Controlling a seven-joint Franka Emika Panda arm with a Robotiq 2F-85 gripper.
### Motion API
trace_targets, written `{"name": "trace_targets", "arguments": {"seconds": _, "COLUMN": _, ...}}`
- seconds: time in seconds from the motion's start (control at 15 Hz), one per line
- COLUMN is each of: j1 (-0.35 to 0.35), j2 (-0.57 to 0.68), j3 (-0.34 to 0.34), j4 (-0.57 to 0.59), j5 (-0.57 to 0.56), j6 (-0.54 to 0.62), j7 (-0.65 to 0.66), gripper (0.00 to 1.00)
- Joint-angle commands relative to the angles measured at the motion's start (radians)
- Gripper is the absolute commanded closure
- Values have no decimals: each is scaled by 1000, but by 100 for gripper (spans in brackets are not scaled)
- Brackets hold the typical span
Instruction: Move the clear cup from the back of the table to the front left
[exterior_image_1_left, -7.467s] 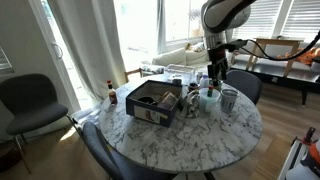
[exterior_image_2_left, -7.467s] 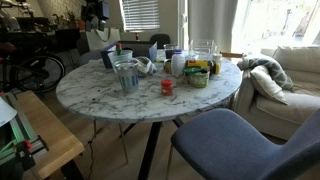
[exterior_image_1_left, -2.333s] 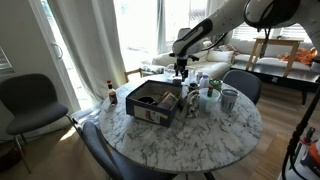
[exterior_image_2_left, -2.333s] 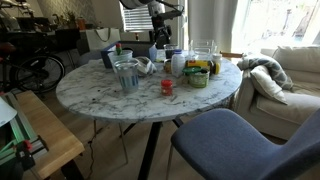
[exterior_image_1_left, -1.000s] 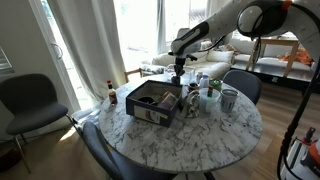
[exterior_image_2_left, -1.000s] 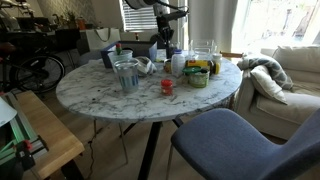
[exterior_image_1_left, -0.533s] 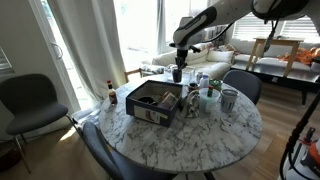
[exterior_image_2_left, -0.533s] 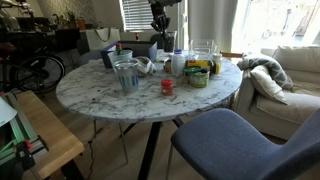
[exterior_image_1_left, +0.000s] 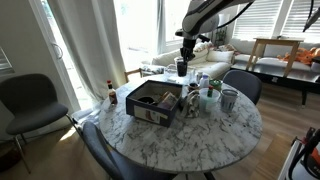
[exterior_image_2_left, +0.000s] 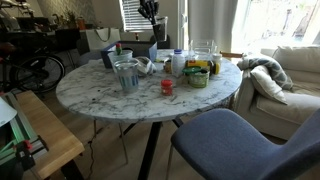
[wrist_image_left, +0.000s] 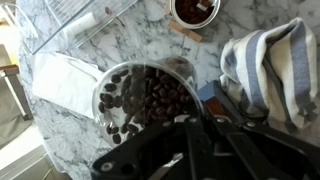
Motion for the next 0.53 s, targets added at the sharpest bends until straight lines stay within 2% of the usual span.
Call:
{"name": "trace_targets", "arguments": {"seconds": 0.0, "j1": 25, "j2": -196, "j3": -8, "j4": -248, "j5": -5, "j6": 94, "j7": -109, "gripper": 99}}
{"name": "trace_targets", "arguments": {"seconds": 0.47, "j1": 126, "j2": -419, "j3": -32, "j4": -567, "j5": 44, "j6": 218, "j7": -406, "gripper": 99}}
